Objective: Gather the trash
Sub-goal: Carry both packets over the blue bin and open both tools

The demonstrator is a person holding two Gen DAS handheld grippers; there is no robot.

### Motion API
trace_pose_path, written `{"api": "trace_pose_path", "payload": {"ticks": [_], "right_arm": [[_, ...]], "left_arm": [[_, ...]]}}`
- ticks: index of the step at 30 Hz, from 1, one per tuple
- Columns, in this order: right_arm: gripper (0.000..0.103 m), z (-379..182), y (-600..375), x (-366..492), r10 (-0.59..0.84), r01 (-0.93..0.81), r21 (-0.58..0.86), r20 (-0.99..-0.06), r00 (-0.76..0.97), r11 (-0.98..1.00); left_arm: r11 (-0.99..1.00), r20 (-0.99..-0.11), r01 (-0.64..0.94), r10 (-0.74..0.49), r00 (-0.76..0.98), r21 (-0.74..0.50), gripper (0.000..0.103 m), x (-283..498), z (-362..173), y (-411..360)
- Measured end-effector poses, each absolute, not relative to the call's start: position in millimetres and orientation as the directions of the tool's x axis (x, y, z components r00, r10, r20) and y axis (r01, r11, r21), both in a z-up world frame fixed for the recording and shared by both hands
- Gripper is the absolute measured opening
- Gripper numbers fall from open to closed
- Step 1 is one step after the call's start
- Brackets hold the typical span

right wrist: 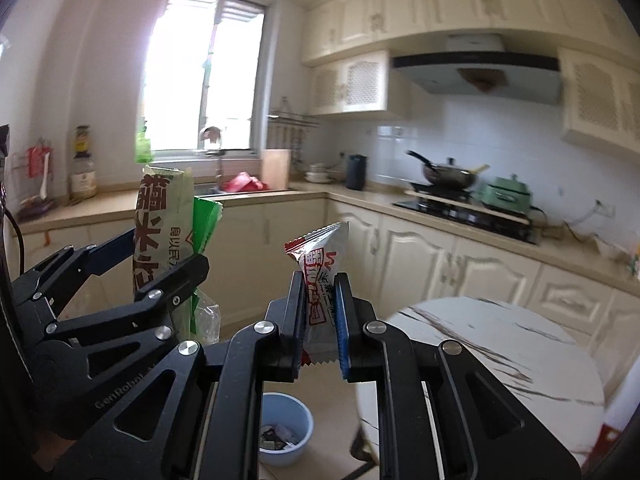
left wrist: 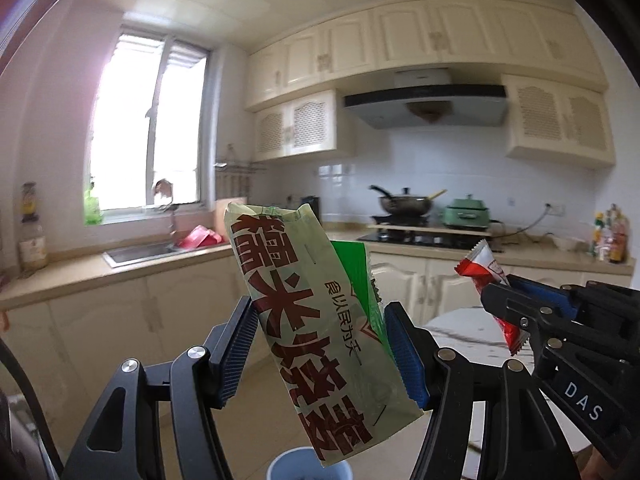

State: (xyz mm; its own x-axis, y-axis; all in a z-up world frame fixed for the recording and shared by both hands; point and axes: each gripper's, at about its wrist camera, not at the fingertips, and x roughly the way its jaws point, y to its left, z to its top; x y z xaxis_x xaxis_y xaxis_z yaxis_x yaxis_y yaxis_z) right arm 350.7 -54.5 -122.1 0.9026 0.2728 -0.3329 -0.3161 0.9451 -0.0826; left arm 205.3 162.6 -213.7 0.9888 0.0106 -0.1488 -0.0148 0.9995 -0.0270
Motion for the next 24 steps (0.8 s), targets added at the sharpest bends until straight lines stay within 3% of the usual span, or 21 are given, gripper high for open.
{"api": "trace_pose_path", "payload": {"ticks": [10, 24], "right_arm": [[0.013, -184, 22, 417, 0.382, -0.459, -0.071, -0.452, 0.806, 0.885], [0.013, -372, 51, 564, 0.372, -0.469, 0.078, -0.727, 0.577, 0.880]], "left_arm": [[0.987, -0.302, -0.153, 0.135, 0.944, -0.037, 0.060, 263, -270, 179], [0.982, -0.690, -0.190, 0.133, 0.711, -0.007, 0.060, 425, -411, 156]]}}
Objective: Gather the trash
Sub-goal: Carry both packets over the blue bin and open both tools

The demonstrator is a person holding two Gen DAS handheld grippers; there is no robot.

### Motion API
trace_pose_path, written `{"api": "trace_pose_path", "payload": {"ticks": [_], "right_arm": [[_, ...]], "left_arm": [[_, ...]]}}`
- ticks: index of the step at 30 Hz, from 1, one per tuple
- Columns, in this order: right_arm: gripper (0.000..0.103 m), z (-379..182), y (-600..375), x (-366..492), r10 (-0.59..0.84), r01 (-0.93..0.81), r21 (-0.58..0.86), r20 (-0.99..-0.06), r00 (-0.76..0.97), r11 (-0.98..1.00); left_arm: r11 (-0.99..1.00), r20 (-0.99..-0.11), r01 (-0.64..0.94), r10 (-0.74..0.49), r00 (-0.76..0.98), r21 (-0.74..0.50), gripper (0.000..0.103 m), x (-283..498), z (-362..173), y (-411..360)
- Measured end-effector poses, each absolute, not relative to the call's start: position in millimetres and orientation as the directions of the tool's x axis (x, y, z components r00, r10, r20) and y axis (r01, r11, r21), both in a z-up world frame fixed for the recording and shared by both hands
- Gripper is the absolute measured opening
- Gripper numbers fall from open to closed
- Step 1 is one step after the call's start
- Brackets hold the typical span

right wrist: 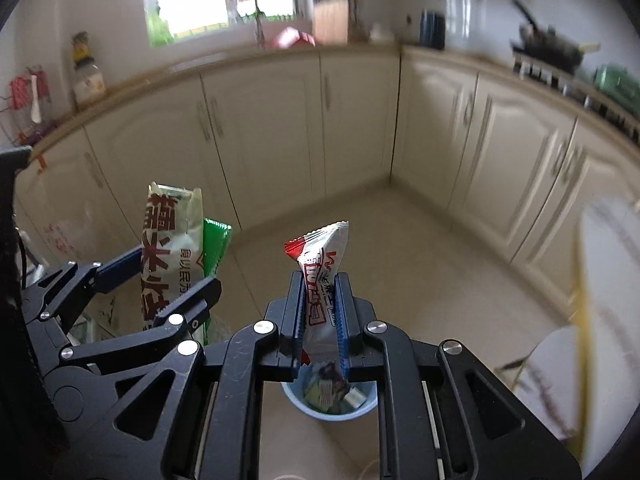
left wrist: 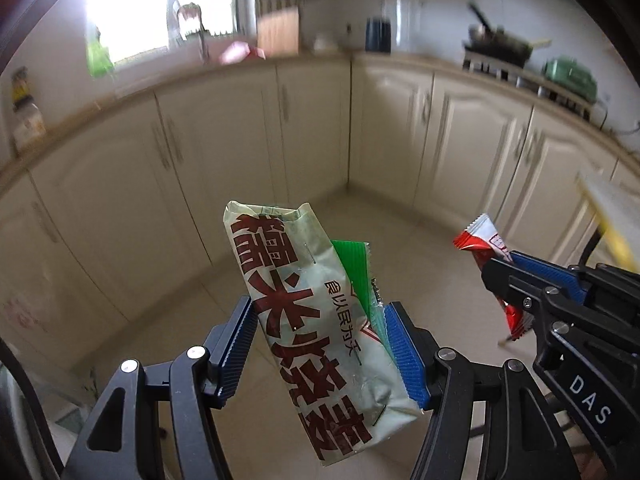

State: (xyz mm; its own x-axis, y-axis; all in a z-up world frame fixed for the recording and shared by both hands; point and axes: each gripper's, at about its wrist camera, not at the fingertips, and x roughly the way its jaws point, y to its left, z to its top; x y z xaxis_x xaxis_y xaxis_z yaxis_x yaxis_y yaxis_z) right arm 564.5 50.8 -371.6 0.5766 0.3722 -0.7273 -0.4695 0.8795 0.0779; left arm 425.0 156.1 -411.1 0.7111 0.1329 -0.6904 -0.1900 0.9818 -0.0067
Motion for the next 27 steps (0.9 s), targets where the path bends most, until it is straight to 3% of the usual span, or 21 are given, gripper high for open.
{"api": "trace_pose_path", "payload": {"ticks": [5, 13, 16, 23, 27], "right_arm": [[0.013, -451, 47, 601, 0.332, -0.439, 0.113, -0.822, 0.463, 0.891], [0.013, -560, 20, 635, 0.267, -0.360, 0.145, -0.910, 0.317, 0.922], [0.013, -584, 10, 644, 0.273, -0.333, 0.174, -0.921, 0.279, 0.927], [0.013, -603, 10, 660, 0.284, -0.324, 0.198, -0.927, 0.246, 0.925], [0.018, -608, 14, 664, 0.304, -0.327, 0.220, -0.924, 0.232, 0.919]], "left_arm": [[0.988, -0.806, -0.151, 0.058, 0.588, -0.039, 0.062, 483, -480, 151], [0.978, -0.905, -0.138, -0.085, 0.416, -0.156, 0.066, 550, -568, 155], [0.974, -0.922, -0.136, -0.118, 0.370, -0.179, 0.069, 584, -581, 151], [0.965, -0.925, -0.168, -0.129, 0.359, -0.200, 0.090, 622, -589, 184], [0.961, -0.931, -0.212, -0.094, 0.354, -0.178, 0.091, 620, -584, 207]]}}
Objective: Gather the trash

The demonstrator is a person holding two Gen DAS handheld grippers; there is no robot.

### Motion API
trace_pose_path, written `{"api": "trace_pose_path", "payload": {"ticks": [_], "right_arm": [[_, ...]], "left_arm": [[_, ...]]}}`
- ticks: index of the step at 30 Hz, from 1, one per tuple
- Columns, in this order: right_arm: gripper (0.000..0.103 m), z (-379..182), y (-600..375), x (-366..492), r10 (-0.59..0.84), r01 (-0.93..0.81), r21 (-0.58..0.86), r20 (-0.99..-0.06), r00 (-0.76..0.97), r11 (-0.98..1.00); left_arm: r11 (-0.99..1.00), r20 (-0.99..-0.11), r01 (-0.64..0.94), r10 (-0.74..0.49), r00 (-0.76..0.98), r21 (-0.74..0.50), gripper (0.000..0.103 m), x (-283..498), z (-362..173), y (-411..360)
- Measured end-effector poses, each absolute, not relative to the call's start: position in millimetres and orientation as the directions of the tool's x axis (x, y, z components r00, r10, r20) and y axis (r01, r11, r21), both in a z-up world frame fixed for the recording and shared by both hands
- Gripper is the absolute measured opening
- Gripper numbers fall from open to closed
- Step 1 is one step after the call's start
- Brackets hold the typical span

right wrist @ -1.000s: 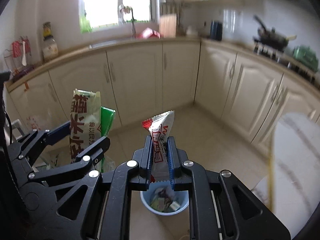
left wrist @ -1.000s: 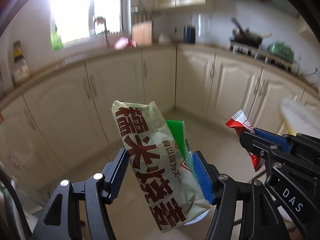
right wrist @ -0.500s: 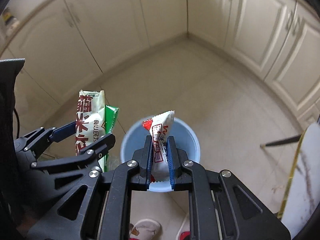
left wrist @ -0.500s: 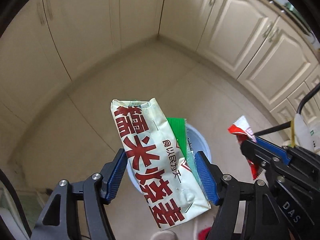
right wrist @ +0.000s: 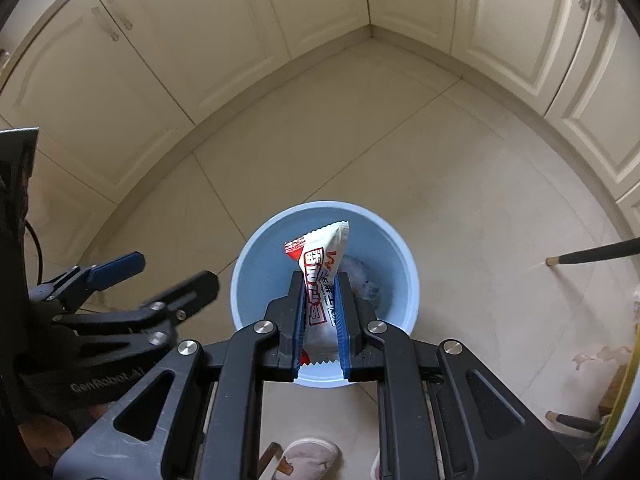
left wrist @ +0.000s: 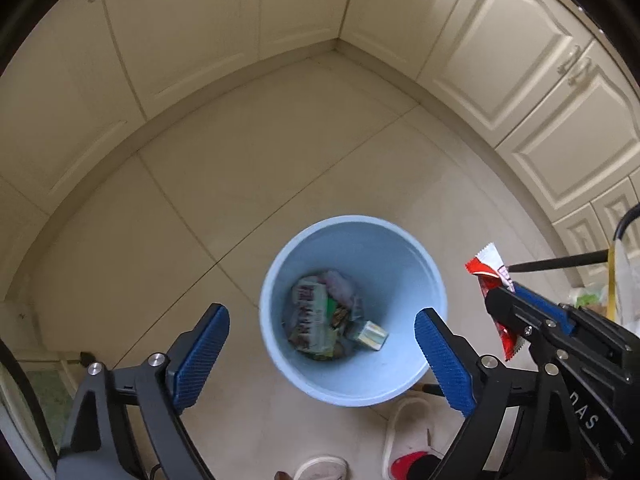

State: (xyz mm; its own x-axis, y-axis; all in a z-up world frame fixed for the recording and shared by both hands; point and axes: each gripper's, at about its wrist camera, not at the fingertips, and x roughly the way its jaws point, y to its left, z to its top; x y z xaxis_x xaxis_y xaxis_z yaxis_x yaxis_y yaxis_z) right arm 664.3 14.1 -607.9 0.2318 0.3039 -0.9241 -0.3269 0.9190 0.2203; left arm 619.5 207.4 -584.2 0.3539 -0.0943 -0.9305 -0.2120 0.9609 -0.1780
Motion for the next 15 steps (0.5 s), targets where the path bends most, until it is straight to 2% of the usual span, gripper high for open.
{"api": "trace_pose_path", "payload": {"ticks": [2, 6, 9, 13, 15], "right_arm": [[0.019, -610, 15, 664, 0.327, -0.335, 0.244, -0.919, 0.219, 0.910], [0.031, -608, 20, 663, 0.339, -0.338, 0.256, -0.917, 0.213, 0.906], [0.043, -603, 22, 662, 0.348, -0.333, 0.266, -0.912, 0.216, 0.905], [0.054, -588, 20, 657, 0.332, -0.330, 0.244, -0.911, 0.243, 0.912], [0.067, -581, 23, 655, 0.323, -0.326, 0.237, -0.914, 0.244, 0.915]], "left_arm": [[0.960, -0.934, -0.230, -0.073, 0.349, -0.160, 0.091, 616, -582, 210], [0.956, -0.938, -0.256, -0.047, 0.344, -0.142, 0.092, 600, -569, 206], [0.953, -0.935, -0.269, -0.040, 0.352, -0.142, 0.092, 590, -553, 209], [0.954, -0.937, -0.267, -0.036, 0.348, -0.135, 0.092, 571, -535, 210], [0.950, -0.940, -0.274, -0.053, 0.338, -0.152, 0.092, 554, -518, 210]]}}
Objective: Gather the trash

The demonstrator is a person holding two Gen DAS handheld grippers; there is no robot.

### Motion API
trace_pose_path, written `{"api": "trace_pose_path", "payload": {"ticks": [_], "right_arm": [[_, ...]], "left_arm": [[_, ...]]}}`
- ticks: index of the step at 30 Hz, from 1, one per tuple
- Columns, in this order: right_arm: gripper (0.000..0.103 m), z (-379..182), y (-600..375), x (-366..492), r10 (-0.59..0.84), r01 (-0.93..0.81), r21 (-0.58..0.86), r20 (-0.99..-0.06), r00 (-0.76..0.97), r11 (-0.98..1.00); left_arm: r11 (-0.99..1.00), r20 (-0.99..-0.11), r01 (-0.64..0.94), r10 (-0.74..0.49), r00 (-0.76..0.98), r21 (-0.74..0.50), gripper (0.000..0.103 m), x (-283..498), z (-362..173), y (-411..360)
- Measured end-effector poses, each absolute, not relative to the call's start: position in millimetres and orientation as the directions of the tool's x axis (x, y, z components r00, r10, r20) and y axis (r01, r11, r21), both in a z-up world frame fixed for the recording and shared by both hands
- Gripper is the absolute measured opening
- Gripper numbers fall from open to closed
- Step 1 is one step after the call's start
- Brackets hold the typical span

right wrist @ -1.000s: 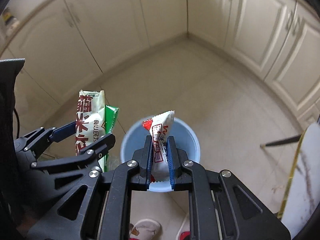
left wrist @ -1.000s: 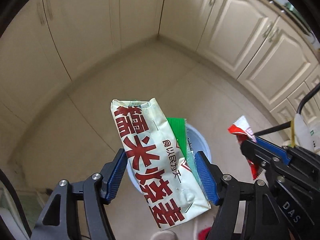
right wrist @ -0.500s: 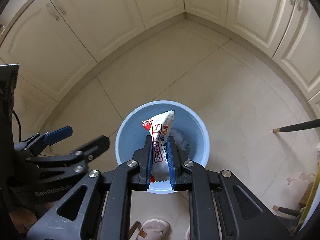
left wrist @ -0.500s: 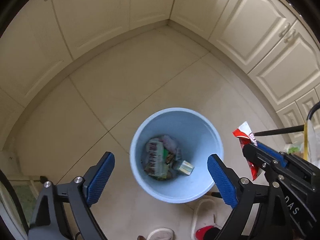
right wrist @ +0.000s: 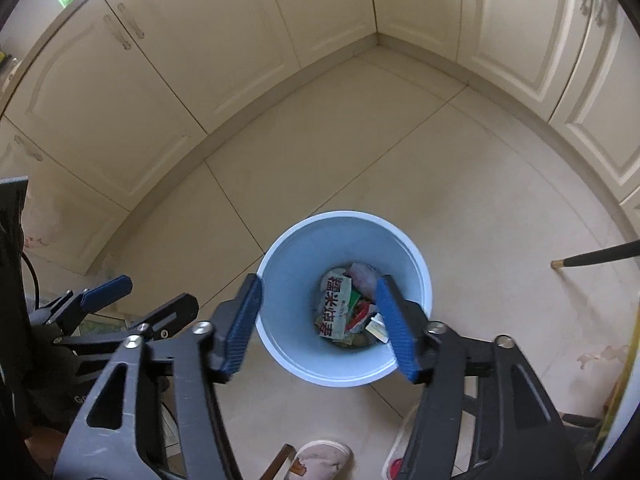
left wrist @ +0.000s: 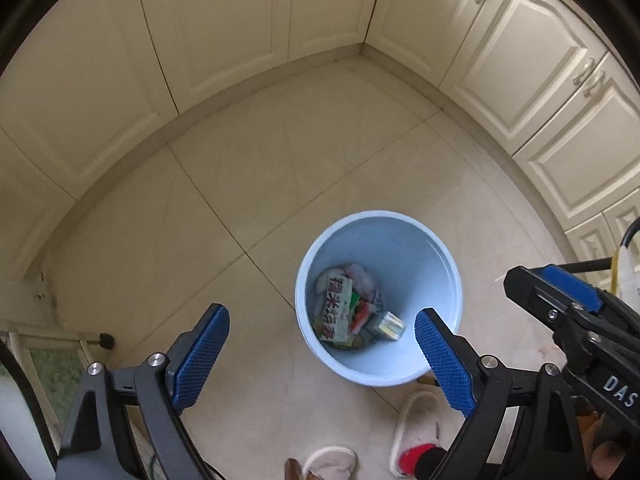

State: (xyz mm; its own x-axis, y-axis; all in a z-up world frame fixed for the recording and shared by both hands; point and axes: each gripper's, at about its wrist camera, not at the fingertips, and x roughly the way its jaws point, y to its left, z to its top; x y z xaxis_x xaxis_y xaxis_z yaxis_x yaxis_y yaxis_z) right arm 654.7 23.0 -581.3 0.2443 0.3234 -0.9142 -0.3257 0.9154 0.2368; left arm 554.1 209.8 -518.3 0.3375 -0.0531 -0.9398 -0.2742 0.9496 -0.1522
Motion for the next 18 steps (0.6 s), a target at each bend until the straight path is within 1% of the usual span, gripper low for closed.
{"api": "trace_pose_path", "payload": {"ticks": [1, 2, 3, 5, 8, 10, 11, 13, 16, 18], "right_arm": [[0.073, -577, 23, 654, 0.319, -0.322, 0.234, -0.916, 0.243, 0.917], [0.086, -573, 24, 652, 0.310, -0.320, 0.227, -0.920, 0.240, 0.920], [0.096, -567, 25, 650, 0.302, -0.323, 0.218, -0.922, 0.240, 0.921], [0.097, -554, 31, 643, 0.304, -0.342, 0.208, -0.918, 0.255, 0.916], [0.103, -530, 37, 631, 0.283, -0.365, 0.172, -0.919, 0.276, 0.915], [0.103, -511, 41, 621, 0.277, -0.377, 0.153, -0.912, 0.301, 0.913], [0.103, -499, 42, 616, 0.274, -0.380, 0.143, -0.909, 0.315, 0.914], [0.103, -476, 44, 606, 0.268, -0.392, 0.118, -0.896, 0.353, 0.913], [0.103, -440, 46, 588, 0.218, -0.395, 0.032, -0.872, 0.438, 0.918], [0.103, -418, 49, 574, 0.193, -0.395, -0.016, -0.854, 0.484, 0.918]], "left_arm": [[0.947, -0.940, -0.275, -0.068, 0.333, -0.166, 0.092, 551, -513, 210], [0.945, -0.941, -0.271, -0.085, 0.329, -0.180, 0.092, 549, -510, 209], [0.944, -0.940, -0.270, -0.096, 0.328, -0.191, 0.092, 547, -505, 210], [0.944, -0.940, -0.268, -0.101, 0.325, -0.193, 0.092, 542, -493, 211], [0.950, -0.939, -0.263, -0.071, 0.337, -0.166, 0.092, 530, -469, 214], [0.952, -0.929, -0.268, -0.041, 0.367, -0.148, 0.094, 520, -450, 215], [0.953, -0.924, -0.269, -0.030, 0.380, -0.141, 0.098, 515, -440, 216], [0.956, -0.909, -0.269, 0.003, 0.417, -0.120, 0.099, 502, -419, 219], [0.960, -0.884, -0.268, 0.057, 0.464, -0.079, 0.102, 485, -394, 219], [0.961, -0.866, -0.270, 0.093, 0.492, -0.050, 0.102, 474, -381, 217]]}}
